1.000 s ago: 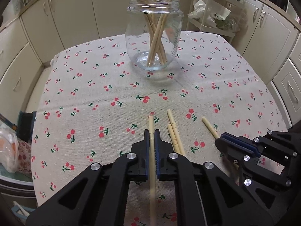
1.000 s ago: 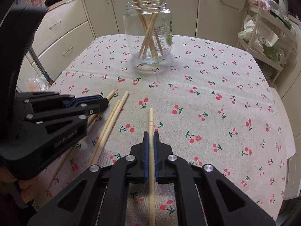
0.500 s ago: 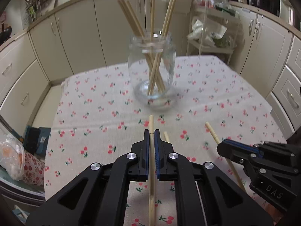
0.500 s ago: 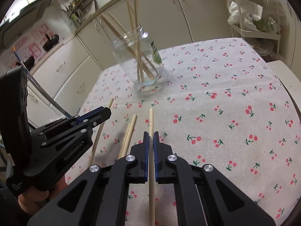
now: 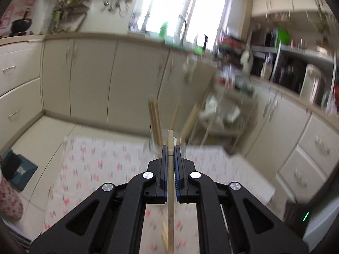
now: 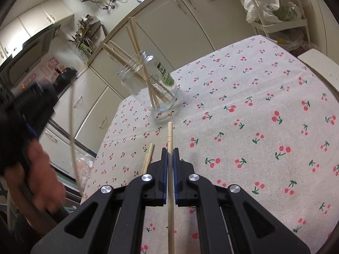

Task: Organize utensils
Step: 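Lift the held sticks and carry both tools over the glass jar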

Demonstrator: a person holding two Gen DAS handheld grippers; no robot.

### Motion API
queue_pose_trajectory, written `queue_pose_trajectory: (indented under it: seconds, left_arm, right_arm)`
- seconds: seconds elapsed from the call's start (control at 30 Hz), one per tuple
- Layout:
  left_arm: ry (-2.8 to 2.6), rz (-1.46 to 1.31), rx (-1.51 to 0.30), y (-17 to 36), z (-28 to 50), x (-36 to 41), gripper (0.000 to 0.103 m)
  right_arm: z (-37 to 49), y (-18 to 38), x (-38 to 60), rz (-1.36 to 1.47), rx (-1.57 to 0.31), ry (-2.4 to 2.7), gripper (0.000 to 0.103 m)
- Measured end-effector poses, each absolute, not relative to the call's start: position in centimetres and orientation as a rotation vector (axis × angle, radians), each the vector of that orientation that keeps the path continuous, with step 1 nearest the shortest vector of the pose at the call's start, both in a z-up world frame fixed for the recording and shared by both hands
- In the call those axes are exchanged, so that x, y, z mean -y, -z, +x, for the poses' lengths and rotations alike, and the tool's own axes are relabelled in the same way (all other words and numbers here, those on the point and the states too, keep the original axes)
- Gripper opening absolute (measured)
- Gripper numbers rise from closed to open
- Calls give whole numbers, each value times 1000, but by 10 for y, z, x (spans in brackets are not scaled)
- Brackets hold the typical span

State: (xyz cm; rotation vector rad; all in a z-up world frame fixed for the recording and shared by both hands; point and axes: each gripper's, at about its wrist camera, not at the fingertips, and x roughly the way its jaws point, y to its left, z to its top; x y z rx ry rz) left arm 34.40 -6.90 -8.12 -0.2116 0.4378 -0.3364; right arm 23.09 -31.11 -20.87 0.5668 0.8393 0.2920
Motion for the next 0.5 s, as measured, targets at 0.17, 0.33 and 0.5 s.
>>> queue_pose_trajectory:
  seconds: [0.17, 0.33, 0.5]
  left_arm:
    - [309, -302, -318, 46, 364, 65, 5]
    - [254, -391, -238, 27, 396, 63, 5]
    - [203, -434, -153, 11, 423, 65, 5]
  right_arm:
    - [229, 209, 318, 605, -806, -301, 6]
    - [226, 207, 314, 584, -785, -315, 6]
    - [225, 208, 315, 601, -776, -338, 6]
